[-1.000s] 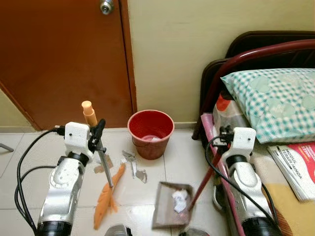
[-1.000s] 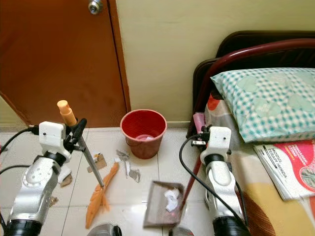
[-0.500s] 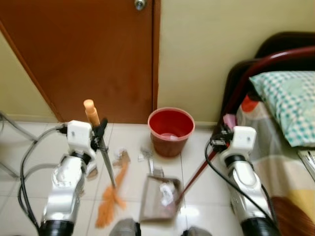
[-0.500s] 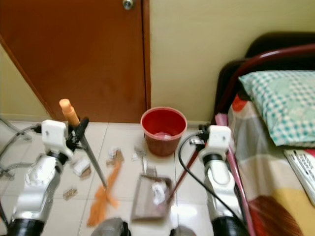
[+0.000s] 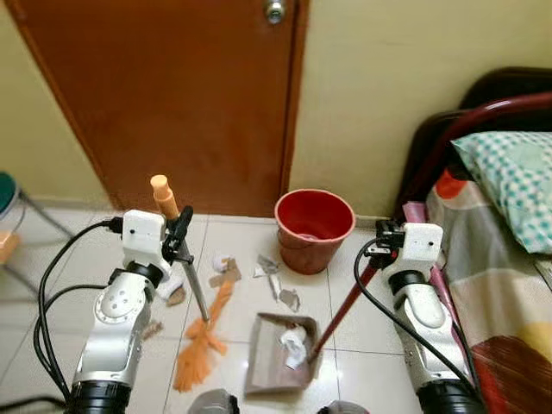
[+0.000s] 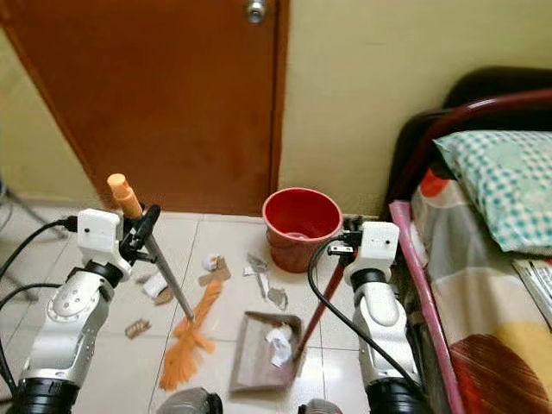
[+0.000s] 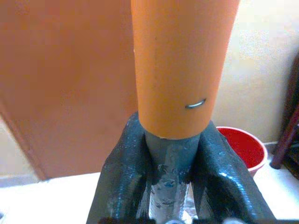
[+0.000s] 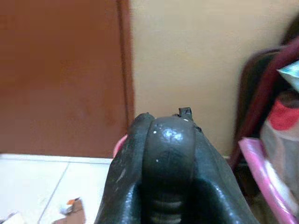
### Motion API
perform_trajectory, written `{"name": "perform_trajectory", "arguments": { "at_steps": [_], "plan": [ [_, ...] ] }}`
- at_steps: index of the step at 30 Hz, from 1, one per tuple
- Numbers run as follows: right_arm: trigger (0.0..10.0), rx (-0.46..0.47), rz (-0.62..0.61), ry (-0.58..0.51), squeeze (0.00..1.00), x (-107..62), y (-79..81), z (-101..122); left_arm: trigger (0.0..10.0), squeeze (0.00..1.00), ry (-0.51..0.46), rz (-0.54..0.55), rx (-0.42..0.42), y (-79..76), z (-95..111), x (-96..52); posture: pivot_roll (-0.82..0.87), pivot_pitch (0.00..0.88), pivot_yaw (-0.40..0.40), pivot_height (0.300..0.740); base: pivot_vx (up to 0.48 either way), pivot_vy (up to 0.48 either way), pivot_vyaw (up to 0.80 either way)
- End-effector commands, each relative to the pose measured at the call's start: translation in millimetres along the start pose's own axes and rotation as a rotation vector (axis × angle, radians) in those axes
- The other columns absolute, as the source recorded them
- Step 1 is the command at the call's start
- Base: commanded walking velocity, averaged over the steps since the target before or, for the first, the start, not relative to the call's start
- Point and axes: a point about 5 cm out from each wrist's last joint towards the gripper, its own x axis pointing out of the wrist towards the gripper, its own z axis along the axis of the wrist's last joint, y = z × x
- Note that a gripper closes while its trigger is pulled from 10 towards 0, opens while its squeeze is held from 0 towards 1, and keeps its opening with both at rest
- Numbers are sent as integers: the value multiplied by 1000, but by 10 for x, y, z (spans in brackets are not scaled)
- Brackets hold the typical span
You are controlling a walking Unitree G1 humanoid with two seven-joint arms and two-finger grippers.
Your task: Sweep floor
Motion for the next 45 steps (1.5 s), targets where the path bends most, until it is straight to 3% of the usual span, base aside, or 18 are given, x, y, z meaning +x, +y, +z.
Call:
{"name": "perform_trajectory", "arguments": {
  "at_steps": [1,8,12,16,23,26,30,32,34,36,43,45],
  "plan": [
    [10000,-14,-3,-52,0,53,-26,119,10000,0,-14,14,42,38,54,14,-23,48,-4,740,0,0,431],
    [10000,45,-19,-108,0,162,-20,320,10000,0,7,30,65,44,4,-7,-23,55,-6,740,0,0,62],
    [10000,77,1,-157,0,281,50,516,10000,0,85,109,107,169,-184,-77,-23,51,-6,740,0,0,0],
    [10000,99,35,-194,0,367,121,671,10000,0,103,154,76,226,-223,-106,-27,53,-10,740,0,0,0],
    [10000,180,75,-268,0,564,296,1014,10000,0,87,151,72,186,-202,-66,-30,55,-16,740,0,0,0],
    [10000,227,102,-333,0,682,430,1294,10000,0,79,140,60,144,-195,-37,-32,55,-18,740,0,0,0],
    [10000,267,109,-366,0,759,471,1473,10000,0,72,140,53,128,-183,-24,-30,54,-22,740,0,0,0],
    [10000,256,124,-431,0,820,488,1701,10000,0,62,133,44,104,-164,-14,-28,53,-24,740,0,0,0],
    [10000,238,136,-464,0,834,491,1794,10000,0,47,119,63,83,-134,-2,-28,53,-25,740,0,0,0],
    [10000,181,156,-529,0,840,503,1945,10000,0,-1,72,115,7,-40,29,-25,53,-27,740,0,0,0],
    [10000,27,165,-666,0,838,528,2268,10000,0,-69,28,84,-154,171,120,-20,52,-26,740,0,0,0],
    [10000,-71,164,-728,0,821,538,2364,10000,0,-87,-2,92,-223,221,139,-21,53,-22,740,0,0,0]
  ]
}}
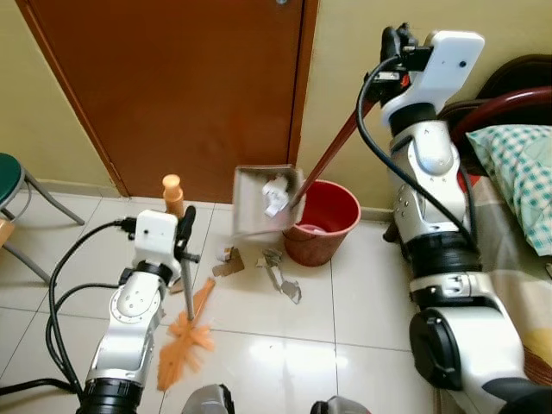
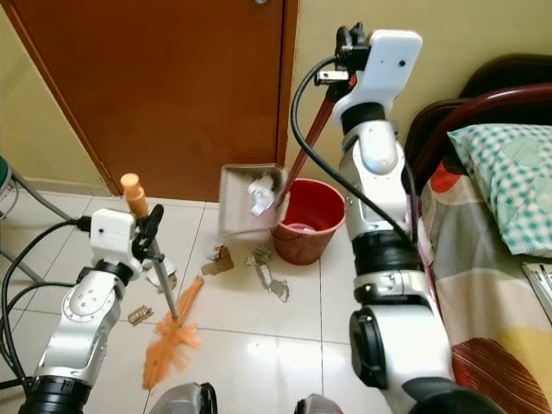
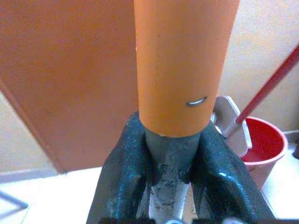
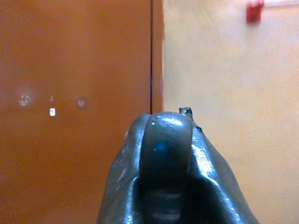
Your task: Sweep floor
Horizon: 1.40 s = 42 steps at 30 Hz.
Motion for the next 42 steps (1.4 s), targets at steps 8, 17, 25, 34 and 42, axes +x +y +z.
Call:
{"name": "perform_trajectory", "arguments": {
  "at_steps": [8,17,25,34,42],
  "plan": [
    [10000,-260,119,-202,0,133,149,312,10000,0,-68,-48,23,-87,189,59,-24,54,-18,740,0,0,0],
    [10000,-495,321,-243,0,-41,470,60,10000,0,-59,-51,25,-79,190,56,-16,58,-20,740,0,0,0],
    [10000,-618,594,-275,0,-383,957,-273,10000,0,-53,-61,-3,-131,201,69,-19,63,-22,740,0,0,0],
    [10000,-662,729,-286,0,-625,1101,-451,10000,0,-48,-52,-3,-114,189,51,-21,68,-30,740,0,0,0],
    [10000,-666,709,-337,0,-583,1108,-377,10000,0,-50,-56,-7,-148,195,72,-26,67,-32,740,0,0,0]
  ]
}}
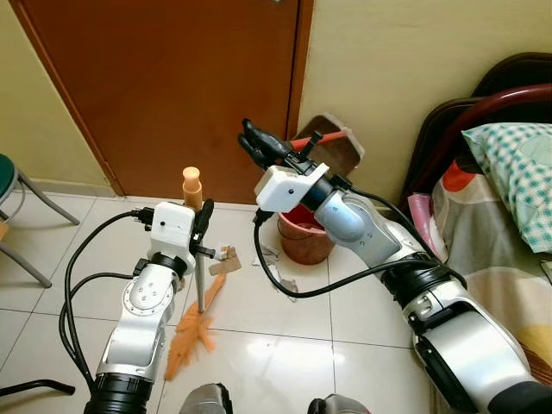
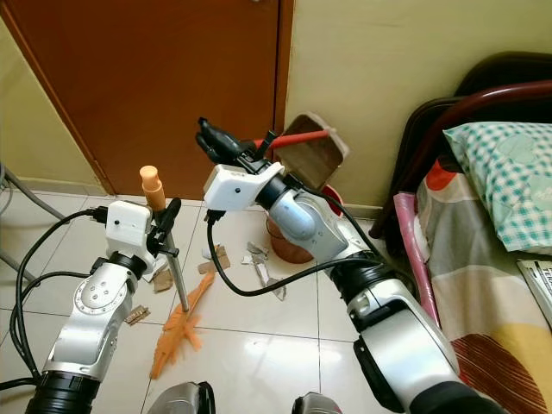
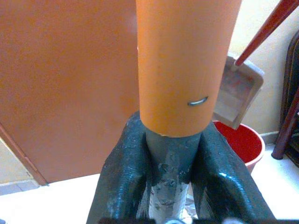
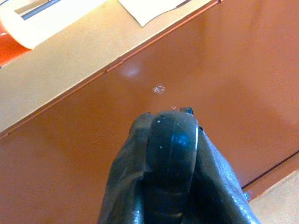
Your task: Sweep floor
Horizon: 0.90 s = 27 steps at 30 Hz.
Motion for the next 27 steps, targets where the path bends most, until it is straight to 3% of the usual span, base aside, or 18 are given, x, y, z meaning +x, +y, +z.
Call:
{"name": "perform_trajectory", "arguments": {
  "at_steps": [1,3,4,7,14,17,20,23,25,27],
  "plan": [
    [10000,11,-117,-99,0,145,-253,175,10000,0,-40,-5,1,-16,100,33,-26,67,-33,740,0,0,0],
    [10000,93,-208,-100,0,191,-392,213,10000,0,-40,-3,2,-11,102,33,-26,67,-33,740,0,0,0],
    [10000,196,-275,-80,0,229,-474,215,10000,0,-40,-1,2,-6,100,31,-26,67,-33,740,0,0,0],
    [10000,347,-368,-86,0,308,-602,279,10000,0,-39,5,11,4,95,29,-26,67,-33,740,0,0,0],
    [10000,523,-412,-66,0,298,-560,304,10000,0,-36,16,36,37,89,27,-24,68,-31,740,0,0,0],
    [10000,595,-438,-35,0,237,-548,270,10000,0,-32,22,40,59,83,20,-19,69,-32,740,0,0,0],
    [10000,686,-489,40,0,38,-516,159,10000,0,-24,25,43,82,61,-8,-22,73,-25,740,0,0,0],
    [10000,721,-523,99,0,-104,-485,73,10000,0,-18,24,45,76,48,-13,-26,73,-21,740,0,0,0],
    [10000,721,-523,99,0,-104,-485,73,10000,0,-18,24,45,76,48,-13,-26,73,-21,740,0,0,0],
    [10000,764,-553,158,0,-237,-421,3,10000,0,-17,17,46,67,50,-8,-27,73,-15,740,0,0,0]
  ]
}}
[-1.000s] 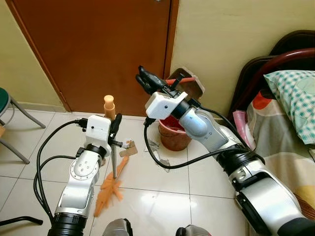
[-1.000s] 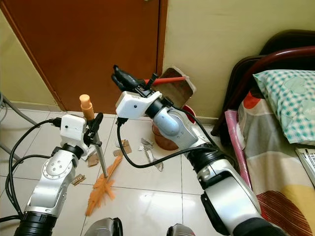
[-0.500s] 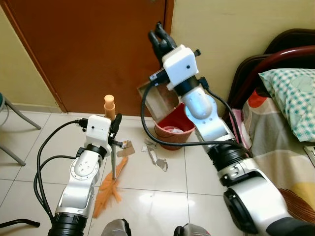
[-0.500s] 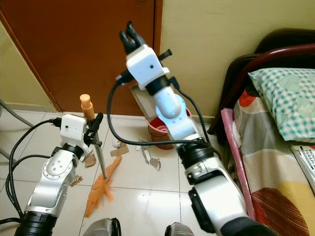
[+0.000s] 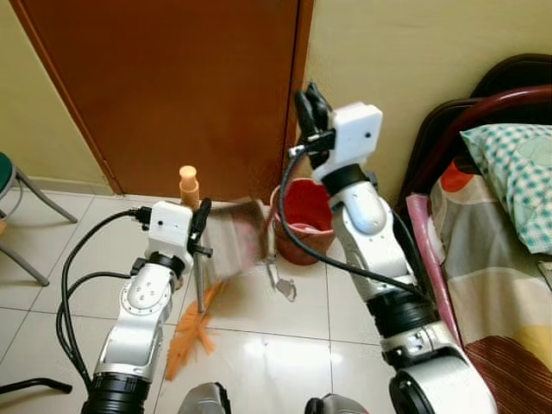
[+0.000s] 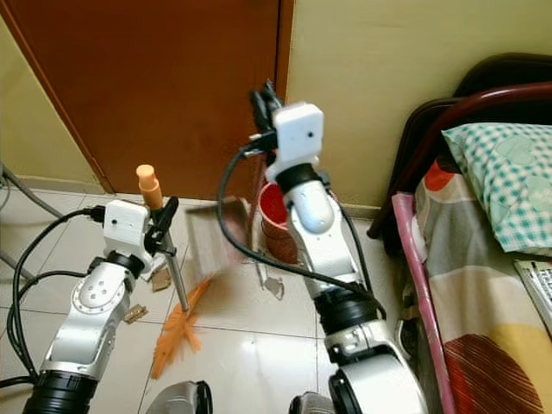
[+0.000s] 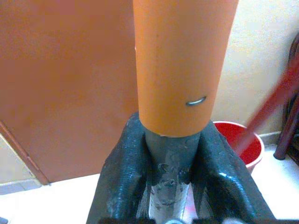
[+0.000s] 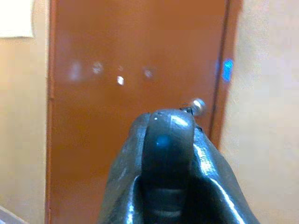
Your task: Sweep floor
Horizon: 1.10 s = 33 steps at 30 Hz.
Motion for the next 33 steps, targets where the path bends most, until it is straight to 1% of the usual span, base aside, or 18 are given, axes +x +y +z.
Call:
{"name": "perform_trajectory", "arguments": {
  "at_steps": [1,2,4,5,7,10,12,14,16,18,19,20,22,24,27,28,31,33],
  "plan": [
    [10000,20,-39,-44,0,-59,-65,106,10000,0,-19,6,29,40,50,-3,-23,74,-12,740,0,0,0],
    [10000,20,-39,-44,0,-59,-65,106,10000,0,-19,6,29,40,50,-3,-23,74,-12,740,0,0,0],
    [10000,26,-45,-3,0,-178,-71,25,10000,0,-14,3,34,56,47,-7,-19,74,-12,740,0,0,0],
    [10000,26,-45,-3,0,-178,-71,25,10000,0,-14,3,34,56,47,-7,-19,74,-12,740,0,0,0],
    [10000,25,-51,34,0,-271,-81,-40,10000,0,-8,4,37,75,35,-20,-16,75,-13,740,0,0,0],
    [10000,26,-53,55,0,-314,-90,-60,10000,0,-5,4,38,83,28,-27,-16,75,-13,740,0,0,0],
    [10000,-8,-104,166,0,-538,-240,-247,10000,0,6,5,38,88,1,-53,-14,76,-12,740,0,0,0],
    [10000,-28,-163,250,0,-702,-382,-367,10000,0,11,4,36,80,-13,-64,-13,76,-11,740,0,0,0],
    [10000,-30,-176,266,0,-730,-409,-382,10000,0,12,3,36,78,-14,-65,-13,76,-11,740,0,0,0],
    [10000,-71,-226,305,0,-817,-515,-426,10000,0,13,1,35,77,-17,-72,-15,75,-10,740,0,0,0],
    [10000,-71,-226,305,0,-817,-515,-426,10000,0,13,1,35,77,-17,-72,-15,75,-10,740,0,0,0],
    [10000,-92,-258,326,0,-868,-579,-452,10000,0,15,1,35,78,-22,-77,-15,75,-10,740,0,0,0],
    [10000,-76,-354,373,0,-1010,-714,-517,10000,0,23,2,36,87,-44,-96,-17,71,-9,740,0,0,0],
    [10000,-48,-416,403,0,-1102,-776,-560,10000,0,29,5,35,94,-60,-110,-19,70,-7,740,0,0,0],
    [10000,-7,-455,421,0,-1131,-783,-596,10000,0,32,3,31,89,-66,-104,-19,68,-5,740,0,0,0],
    [10000,-7,-455,421,0,-1131,-783,-596,10000,0,32,3,31,89,-66,-104,-19,68,-5,740,0,0,0],
    [10000,-2,-479,388,0,-990,-751,-581,10000,0,29,-1,28,75,-52,-76,-20,69,-3,740,0,0,0],
    [10000,-37,-501,364,0,-862,-759,-547,10000,0,28,-1,27,73,-49,-71,-17,71,-2,740,0,0,0]
  ]
}}
